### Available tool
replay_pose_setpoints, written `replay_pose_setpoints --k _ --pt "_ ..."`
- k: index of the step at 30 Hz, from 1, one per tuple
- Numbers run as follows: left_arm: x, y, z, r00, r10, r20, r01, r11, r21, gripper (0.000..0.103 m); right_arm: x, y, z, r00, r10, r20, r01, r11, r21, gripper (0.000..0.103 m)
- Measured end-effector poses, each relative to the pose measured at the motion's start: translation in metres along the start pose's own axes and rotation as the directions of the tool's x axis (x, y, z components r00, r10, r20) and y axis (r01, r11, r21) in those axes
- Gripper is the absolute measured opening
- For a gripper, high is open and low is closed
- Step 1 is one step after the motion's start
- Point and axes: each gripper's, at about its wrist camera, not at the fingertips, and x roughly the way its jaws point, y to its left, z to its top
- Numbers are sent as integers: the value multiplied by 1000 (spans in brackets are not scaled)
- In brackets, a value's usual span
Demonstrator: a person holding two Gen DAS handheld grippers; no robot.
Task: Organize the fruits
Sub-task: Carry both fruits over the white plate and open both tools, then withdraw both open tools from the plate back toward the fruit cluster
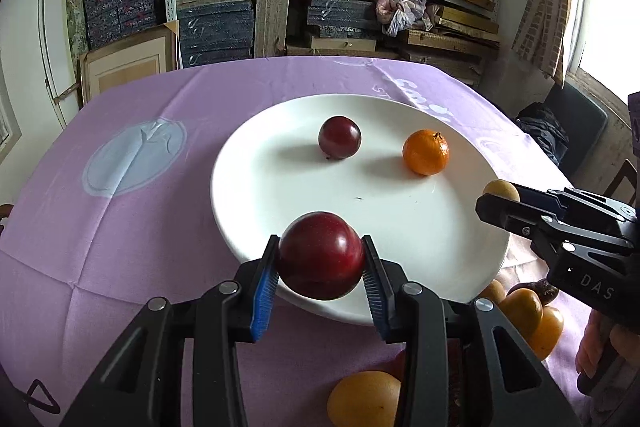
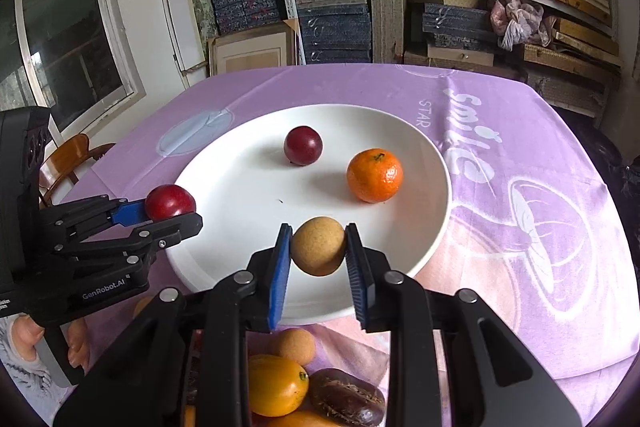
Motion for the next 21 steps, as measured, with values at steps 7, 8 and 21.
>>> replay_pose_setpoints --k 7,8,21 --pt "1 -2 -3 1000 -1 -11 1 1000 8 40 9 3 -7 1000 -21 -23 20 999 -27 26" --pt "3 -3 -4 1000 3 -13 -3 1000 12 40 10 2 -8 999 -23 -25 22 999 -28 26" --pt "-5 1 -3 999 1 33 -1 1000 -7 74 -1 -2 -7 999 -42 29 43 999 -29 55"
